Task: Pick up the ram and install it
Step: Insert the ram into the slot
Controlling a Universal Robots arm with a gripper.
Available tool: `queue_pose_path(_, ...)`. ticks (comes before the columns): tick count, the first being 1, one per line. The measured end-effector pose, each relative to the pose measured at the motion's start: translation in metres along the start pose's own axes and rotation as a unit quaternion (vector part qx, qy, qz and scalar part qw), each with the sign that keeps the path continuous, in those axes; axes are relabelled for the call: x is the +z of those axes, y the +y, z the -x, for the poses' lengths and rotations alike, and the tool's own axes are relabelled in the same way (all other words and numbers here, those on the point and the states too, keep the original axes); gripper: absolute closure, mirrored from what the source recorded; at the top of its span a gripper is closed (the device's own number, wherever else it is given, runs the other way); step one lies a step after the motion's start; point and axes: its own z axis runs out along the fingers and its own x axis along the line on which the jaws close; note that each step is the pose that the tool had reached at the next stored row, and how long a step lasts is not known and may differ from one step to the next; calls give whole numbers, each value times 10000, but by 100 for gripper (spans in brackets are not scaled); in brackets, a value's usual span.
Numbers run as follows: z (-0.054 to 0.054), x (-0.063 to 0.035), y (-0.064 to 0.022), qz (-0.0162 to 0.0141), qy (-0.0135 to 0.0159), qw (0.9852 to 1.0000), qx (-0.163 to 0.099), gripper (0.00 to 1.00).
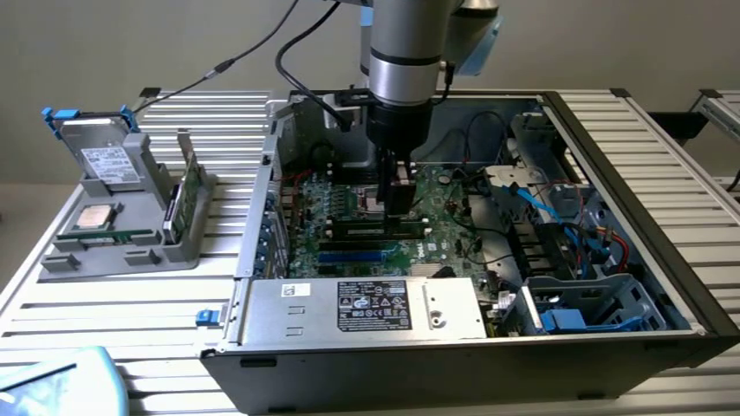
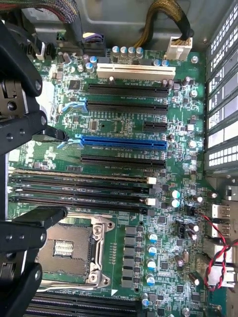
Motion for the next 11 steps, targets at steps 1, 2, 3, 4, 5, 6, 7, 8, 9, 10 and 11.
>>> queue_pose_path(1,0,0,0,0,0,10000,0,38)
queue_pose_path(2,0,0,0,0,0,10000,0,45)
queue_pose_path(3,0,0,0,0,0,10000,0,45)
queue_pose_path(4,0,0,0,0,0,10000,0,52)
queue_pose_path(5,0,-1,0,0,1,10000,0,58)
queue_pose_path(6,0,-1,0,0,1,10000,0,58)
queue_pose_path(7,0,0,0,0,0,10000,0,64)
queue_pose_path(8,0,-1,0,0,1,10000,0,69)
queue_pose_path(9,0,-1,0,0,1,10000,0,69)
queue_pose_path(10,0,-1,0,0,1,10000,0,81)
queue_pose_path(11,0,-1,0,0,1,10000,0,81)
